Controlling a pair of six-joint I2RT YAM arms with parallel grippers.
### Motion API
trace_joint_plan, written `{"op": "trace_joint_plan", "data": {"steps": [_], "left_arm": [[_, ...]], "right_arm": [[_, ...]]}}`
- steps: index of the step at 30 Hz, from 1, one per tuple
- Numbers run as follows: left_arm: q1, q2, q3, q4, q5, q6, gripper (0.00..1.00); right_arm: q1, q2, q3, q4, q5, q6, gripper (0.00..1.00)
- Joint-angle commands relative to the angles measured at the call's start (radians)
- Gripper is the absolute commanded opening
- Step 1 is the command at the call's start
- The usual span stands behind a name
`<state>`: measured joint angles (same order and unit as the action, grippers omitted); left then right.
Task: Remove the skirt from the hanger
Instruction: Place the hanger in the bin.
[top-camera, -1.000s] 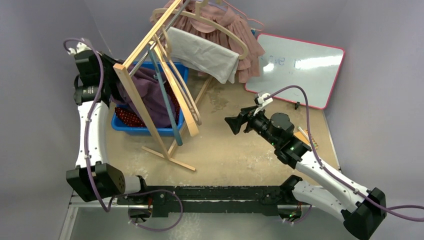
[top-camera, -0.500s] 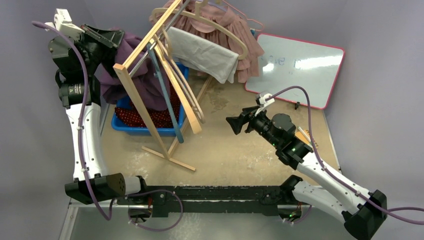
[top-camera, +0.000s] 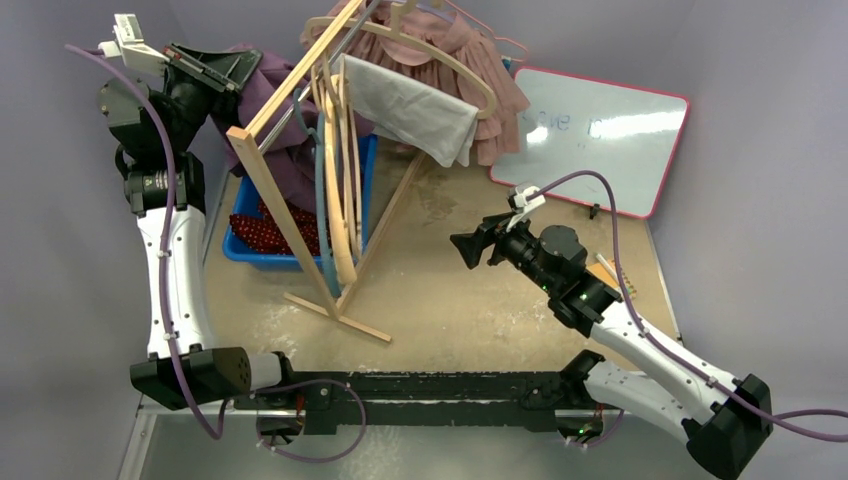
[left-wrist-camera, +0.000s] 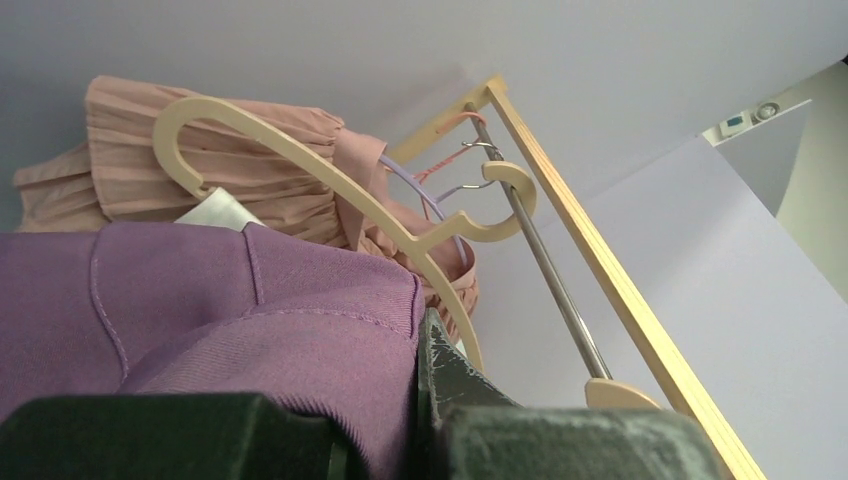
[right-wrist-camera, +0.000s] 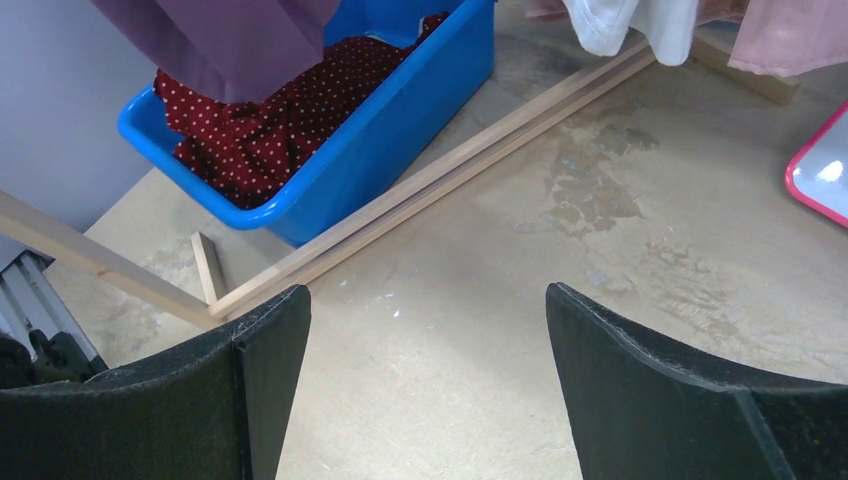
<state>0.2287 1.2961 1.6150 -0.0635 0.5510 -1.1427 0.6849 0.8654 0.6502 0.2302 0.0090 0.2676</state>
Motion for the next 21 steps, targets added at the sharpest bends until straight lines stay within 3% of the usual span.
{"op": "trace_joint_plan", "data": {"steps": [1, 15, 21], "left_arm": [[0.003, -0.052, 0.031, 0.19, 0.038, -0.065, 0.0], [0.002, -0.106, 0.095, 0.156, 0.035, -0.057, 0.0], [0.002, -0.113, 0.034, 0.004, -0.028, 0.068, 0.0]], "right_arm": [[0.001, -0.01, 0.004, 0.053, 0.006, -0.004, 0.88], [0.001, -0.008, -0.004, 0.06, -0.003, -0.005, 0.88], [0.001, -0.039, -0.009, 0.043, 0.008, -0.006, 0.88]]}}
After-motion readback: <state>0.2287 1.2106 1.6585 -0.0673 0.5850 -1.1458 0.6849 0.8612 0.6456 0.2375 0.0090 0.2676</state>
